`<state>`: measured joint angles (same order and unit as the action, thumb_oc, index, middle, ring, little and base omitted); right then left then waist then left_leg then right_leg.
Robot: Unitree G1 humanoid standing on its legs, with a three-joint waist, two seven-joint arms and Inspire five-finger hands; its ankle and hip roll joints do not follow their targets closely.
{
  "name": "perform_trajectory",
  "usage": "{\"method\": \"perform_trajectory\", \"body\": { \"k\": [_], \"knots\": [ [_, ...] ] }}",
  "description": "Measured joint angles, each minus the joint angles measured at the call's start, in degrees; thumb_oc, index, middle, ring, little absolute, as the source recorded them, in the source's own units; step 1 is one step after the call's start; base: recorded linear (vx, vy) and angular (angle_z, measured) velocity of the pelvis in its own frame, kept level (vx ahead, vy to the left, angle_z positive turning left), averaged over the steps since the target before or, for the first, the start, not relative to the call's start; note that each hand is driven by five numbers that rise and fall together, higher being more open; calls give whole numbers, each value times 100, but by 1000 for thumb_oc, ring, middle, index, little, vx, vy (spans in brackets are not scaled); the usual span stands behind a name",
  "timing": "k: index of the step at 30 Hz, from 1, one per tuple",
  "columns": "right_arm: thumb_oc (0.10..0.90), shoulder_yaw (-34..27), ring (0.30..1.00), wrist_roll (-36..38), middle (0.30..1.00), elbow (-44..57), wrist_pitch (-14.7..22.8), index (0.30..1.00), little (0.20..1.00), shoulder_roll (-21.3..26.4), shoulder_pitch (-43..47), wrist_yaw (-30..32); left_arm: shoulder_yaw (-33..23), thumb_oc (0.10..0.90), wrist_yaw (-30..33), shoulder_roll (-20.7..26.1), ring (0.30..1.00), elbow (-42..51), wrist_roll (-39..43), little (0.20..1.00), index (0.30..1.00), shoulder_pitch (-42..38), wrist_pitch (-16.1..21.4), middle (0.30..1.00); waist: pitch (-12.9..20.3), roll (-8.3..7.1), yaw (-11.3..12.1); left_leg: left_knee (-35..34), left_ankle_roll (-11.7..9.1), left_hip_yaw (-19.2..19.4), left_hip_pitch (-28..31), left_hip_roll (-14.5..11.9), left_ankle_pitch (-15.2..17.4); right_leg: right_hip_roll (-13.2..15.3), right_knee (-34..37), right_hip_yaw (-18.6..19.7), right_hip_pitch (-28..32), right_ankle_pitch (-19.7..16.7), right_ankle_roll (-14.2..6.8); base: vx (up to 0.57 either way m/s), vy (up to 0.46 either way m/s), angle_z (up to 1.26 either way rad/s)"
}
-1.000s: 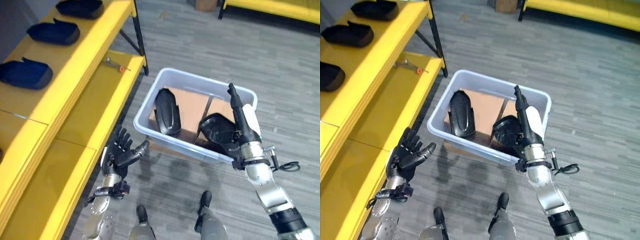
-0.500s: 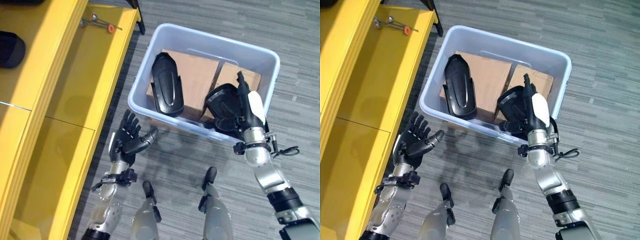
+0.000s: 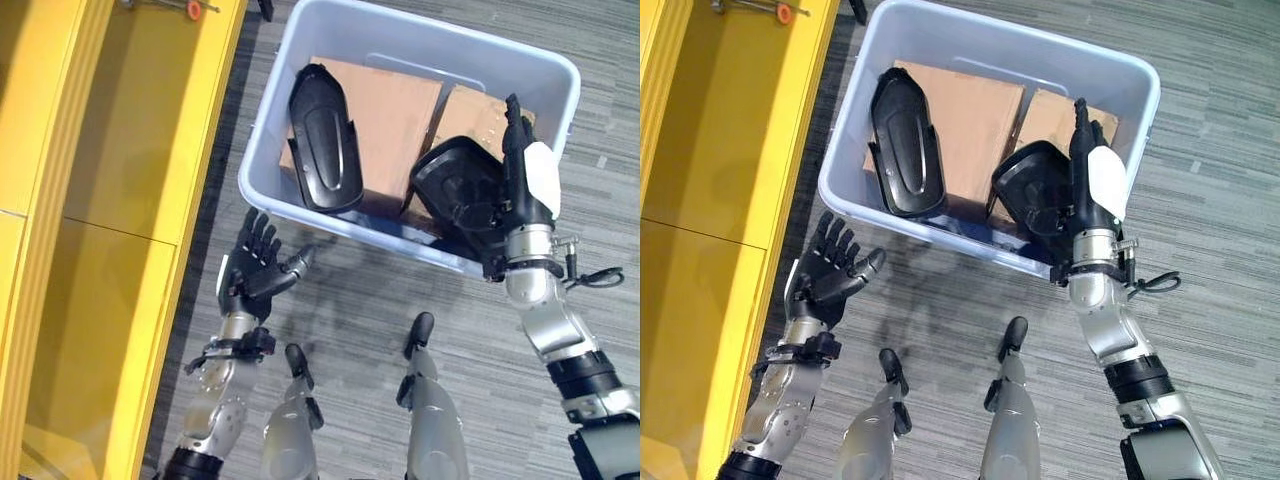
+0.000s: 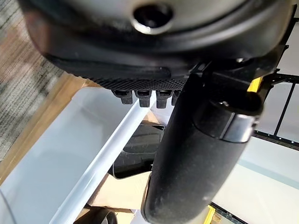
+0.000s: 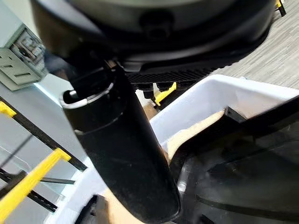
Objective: Move parts from the plastic box to the shelf.
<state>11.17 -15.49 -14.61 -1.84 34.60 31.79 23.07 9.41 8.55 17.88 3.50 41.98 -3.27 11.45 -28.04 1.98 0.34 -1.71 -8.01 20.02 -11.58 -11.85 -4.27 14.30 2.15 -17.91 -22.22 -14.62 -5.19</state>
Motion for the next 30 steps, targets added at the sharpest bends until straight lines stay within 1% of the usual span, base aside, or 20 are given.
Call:
{"method": "perform_trajectory", "body": {
  "k": [2, 7, 11, 13, 16, 18, 19, 20, 26, 27, 30],
  "knots": [
    [900, 88, 1000, 47, 1000, -152, 3, 1000, 1000, -13, 75, 10, -5, 900, 9, 3, 1000, -3, 0, 1000, 1000, 2, 10, 1000, -14, -21, 22, -9, -14, -12, -72, 0, -18, 2, -1, -8, -66, -9, 6, 0, 0, 0],
    [900, 176, 1000, 161, 1000, -158, 3, 1000, 1000, -103, 75, 4, -3, 900, 99, -2, 1000, -2, 0, 1000, 1000, -9, 12, 1000, -50, -22, 24, -16, -10, -29, -137, -1, -31, 4, -1, -23, -118, -12, 8, -2, -2, 1],
    [900, 393, 1000, 229, 1000, -300, 13, 1000, 1000, -196, 93, -68, 2, 900, 220, -5, 1000, -2, -1, 1000, 1000, -71, 28, 1000, -60, -11, 32, -16, 0, -174, -310, 6, -84, 38, -1, -172, -175, -13, 9, -20, -12, 15],
    [900, 405, 1000, 287, 1000, -578, 28, 1000, 1000, -232, 146, -81, 10, 900, 224, -7, 1000, -2, -2, 1000, 1000, -108, 30, 1000, -62, -9, 139, -16, 7, -199, -375, 8, -100, 46, -3, -193, -227, -21, 19, -22, 2, 9],
    [900, 495, 1000, 511, 1000, -1620, 66, 1000, 1000, -276, 765, -56, 7, 900, 230, 7, 1000, -1, 0, 1000, 1000, -123, 139, 1000, -94, 5, 188, -14, 22, -295, -570, 36, -163, 94, -40, -251, -371, -35, 30, -24, 1, 11],
    [900, 495, 1000, 622, 1000, -1951, 108, 1000, 1000, -260, 1085, 6, 15, 900, 233, 8, 1000, -2, 1, 1000, 1000, -134, 146, 1000, -152, 13, 205, -14, 24, -333, -627, 38, -192, 106, -51, -292, -389, -40, 32, -27, 4, 11],
    [900, 529, 1000, 755, 1000, -2308, 133, 1000, 1000, -215, 1403, 42, 75, 900, 231, 28, 1000, -2, 3, 1000, 1000, -153, 147, 1000, -154, 15, 287, -14, 17, -332, -667, 45, -208, 116, -78, -281, -458, -43, 36, -19, 7, 6],
    [900, 593, 1000, 788, 1000, -2516, 128, 1000, 1000, -177, 1592, 50, 105, 900, 231, 42, 1000, -2, 10, 1000, 1000, -162, 150, 1000, -161, 27, 308, -14, 21, -340, -684, 47, -219, 120, -79, -288, -466, -47, 42, 0, 0, 0],
    [900, 842, 1000, 959, 1000, -2934, 121, 1000, 1000, 55, 2022, -8, 168, 900, 229, 121, 1000, -7, 53, 1000, 1000, -178, 161, 1000, -167, 34, 425, -19, 29, -375, -773, 94, -243, 170, -106, -304, -543, -59, 41, 7, 16, 3],
    [900, 973, 1000, 999, 1000, -3112, 122, 1000, 1000, 120, 2164, -11, 174, 900, 230, 117, 1000, -12, 53, 1000, 1000, -215, 162, 1000, -167, 35, 436, -19, 38, -377, -796, 104, -250, 184, -106, -308, -560, -65, 43, 52, 13, 6],
    [900, 1100, 1000, 1031, 1000, -3643, 125, 1000, 1000, 221, 2602, -140, 179, 900, 226, 137, 1000, -8, 53, 1000, 1000, -255, 219, 1000, -167, 35, 475, -36, 42, -462, -854, 105, -281, 188, -102, -365, -570, -68, 44, -34, 13, 9]
  ]
}}
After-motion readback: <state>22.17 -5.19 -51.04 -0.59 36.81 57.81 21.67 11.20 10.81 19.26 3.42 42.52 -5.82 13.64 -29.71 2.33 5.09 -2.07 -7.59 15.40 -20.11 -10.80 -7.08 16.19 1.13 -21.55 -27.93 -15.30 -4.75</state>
